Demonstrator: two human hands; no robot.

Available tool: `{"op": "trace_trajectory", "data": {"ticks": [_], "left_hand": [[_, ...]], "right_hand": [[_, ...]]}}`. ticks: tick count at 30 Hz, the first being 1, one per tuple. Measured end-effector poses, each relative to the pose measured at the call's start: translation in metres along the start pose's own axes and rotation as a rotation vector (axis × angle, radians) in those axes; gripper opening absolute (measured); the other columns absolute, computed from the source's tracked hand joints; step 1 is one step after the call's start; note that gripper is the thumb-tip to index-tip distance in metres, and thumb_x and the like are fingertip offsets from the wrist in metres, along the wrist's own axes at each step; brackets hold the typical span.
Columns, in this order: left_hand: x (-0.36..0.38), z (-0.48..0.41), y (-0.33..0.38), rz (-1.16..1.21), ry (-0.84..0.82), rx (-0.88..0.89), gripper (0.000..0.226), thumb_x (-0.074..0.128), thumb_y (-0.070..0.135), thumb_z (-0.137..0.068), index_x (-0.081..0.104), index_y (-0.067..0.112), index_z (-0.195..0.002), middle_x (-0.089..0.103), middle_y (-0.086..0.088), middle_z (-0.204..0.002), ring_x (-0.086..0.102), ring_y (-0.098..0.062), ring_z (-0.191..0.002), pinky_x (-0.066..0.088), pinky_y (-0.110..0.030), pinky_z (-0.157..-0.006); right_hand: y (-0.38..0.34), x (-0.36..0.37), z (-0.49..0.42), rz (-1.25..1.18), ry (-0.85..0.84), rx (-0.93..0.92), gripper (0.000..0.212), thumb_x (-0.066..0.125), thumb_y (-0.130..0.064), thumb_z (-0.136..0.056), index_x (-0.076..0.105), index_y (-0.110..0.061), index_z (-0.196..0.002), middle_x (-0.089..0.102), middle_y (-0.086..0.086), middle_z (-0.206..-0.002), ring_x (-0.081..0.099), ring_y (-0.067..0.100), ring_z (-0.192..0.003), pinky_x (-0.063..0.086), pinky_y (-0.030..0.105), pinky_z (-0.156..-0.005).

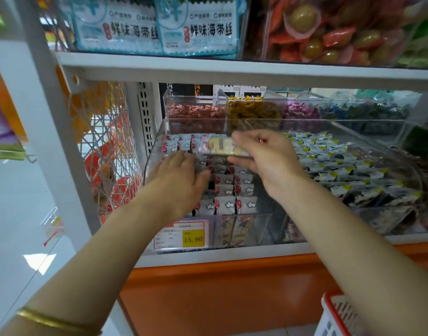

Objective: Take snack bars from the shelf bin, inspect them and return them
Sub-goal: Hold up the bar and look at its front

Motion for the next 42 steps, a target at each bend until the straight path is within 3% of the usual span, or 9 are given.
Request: {"op": "trace_trajectory", "data": {"ticks": [8, 12, 15, 20, 26, 30, 34, 37, 42], "left_hand": [[0.017, 0.001, -0.002, -0.135, -0.083, -0.007, 0.067, 0.013, 0.052, -0.096, 0.010, 0.011, -0.149, 0.005, -0.009, -0.158, -0.002, -0.021, -0.145, 0.003, -0.043, -0.118], [0.019, 0.001, -0.002, -0.153, -0.088, -0.009, 0.066, 0.012, 0.052, -0.096, 0.008, 0.013, -0.149, 0.005, -0.008, -0.158, -0.003, -0.021, -0.145, 0.001, -0.042, -0.118], [0.019, 0.001, -0.003, -0.133, -0.094, -0.019, 0.067, 0.012, 0.053, -0.096, 0.006, 0.014, -0.150, 0.002, -0.008, -0.159, -0.005, -0.021, -0.145, -0.001, -0.042, -0.118], [0.019, 0.003, -0.002, -0.095, -0.103, -0.017, 0.068, 0.011, 0.053, -0.095, 0.003, 0.014, -0.150, -0.001, -0.008, -0.159, -0.007, -0.020, -0.145, -0.004, -0.040, -0.118], [0.017, 0.003, -0.003, -0.057, -0.109, -0.015, 0.067, 0.013, 0.052, -0.096, 0.008, 0.013, -0.150, 0.002, -0.009, -0.159, -0.006, -0.021, -0.145, -0.003, -0.040, -0.118], [0.018, 0.002, -0.003, -0.056, -0.111, -0.011, 0.067, 0.013, 0.052, -0.096, 0.009, 0.012, -0.150, 0.003, -0.008, -0.159, -0.005, -0.020, -0.145, -0.001, -0.041, -0.118], [0.017, 0.002, -0.002, -0.039, -0.098, -0.010, 0.065, 0.014, 0.052, -0.097, 0.009, 0.014, -0.149, 0.003, -0.007, -0.159, -0.006, -0.020, -0.145, -0.002, -0.039, -0.117], [0.016, 0.001, -0.002, -0.032, -0.084, -0.004, 0.064, 0.015, 0.051, -0.097, 0.011, 0.013, -0.149, 0.004, -0.008, -0.158, -0.005, -0.020, -0.145, -0.001, -0.039, -0.117], [0.016, 0.001, -0.003, -0.020, -0.099, -0.016, 0.065, 0.015, 0.051, -0.097, 0.010, 0.012, -0.149, 0.003, -0.008, -0.158, -0.006, -0.020, -0.145, -0.001, -0.039, -0.117]], "right_hand": [[-0.011, 0.045, -0.058, 0.555, -0.090, -0.247, 0.047, 0.067, 0.003, -0.078, 0.050, -0.010, -0.120, 0.052, 0.008, -0.125, 0.054, 0.022, -0.113, 0.053, 0.037, -0.090], [-0.013, 0.074, -0.071, 0.837, -0.224, -0.425, 0.038, 0.063, 0.005, -0.081, 0.049, -0.008, -0.113, 0.052, 0.003, -0.099, 0.057, 0.019, -0.095, 0.054, 0.025, -0.070], [-0.008, 0.090, -0.083, 1.057, -0.306, -0.471, 0.037, 0.066, -0.001, -0.081, 0.054, -0.008, -0.116, 0.056, 0.008, -0.116, 0.054, 0.020, -0.105, 0.040, 0.014, -0.073], [0.010, 0.103, -0.096, 1.175, -0.409, -0.426, 0.042, 0.071, -0.009, -0.080, 0.058, -0.011, -0.119, 0.055, 0.008, -0.129, 0.052, 0.019, -0.113, 0.039, 0.022, -0.086], [0.037, 0.102, -0.103, 1.211, -0.576, -0.342, 0.032, 0.045, -0.004, -0.094, 0.049, -0.010, -0.125, 0.053, 0.011, -0.129, 0.052, 0.023, -0.114, 0.046, 0.037, -0.094], [0.030, 0.104, -0.119, 1.080, -0.466, -0.377, 0.031, 0.042, -0.001, -0.093, 0.052, -0.011, -0.120, 0.061, 0.009, -0.115, 0.056, 0.014, -0.086, 0.043, 0.026, -0.067], [0.037, 0.115, -0.131, 1.408, -0.303, -0.534, 0.017, 0.053, -0.014, -0.091, 0.063, -0.014, -0.105, 0.056, 0.007, -0.119, 0.047, 0.024, -0.116, 0.044, 0.038, -0.093], [0.043, 0.126, -0.130, 1.646, -0.266, -0.598, 0.016, 0.058, -0.022, -0.090, 0.065, -0.013, -0.101, 0.053, 0.007, -0.118, 0.040, 0.028, -0.119, 0.038, 0.042, -0.095], [0.029, 0.126, -0.130, 1.427, -0.189, -0.616, 0.010, 0.055, -0.013, -0.090, 0.065, -0.010, -0.091, 0.063, 0.006, -0.103, 0.058, 0.020, -0.099, 0.049, 0.036, -0.091]]}}
Point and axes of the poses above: each hand's wrist, its own z-axis away from the middle knuckle, its own x-axis out of the palm, y = z × x, the point moved 4 cm from there along -z, towards the middle knuckle
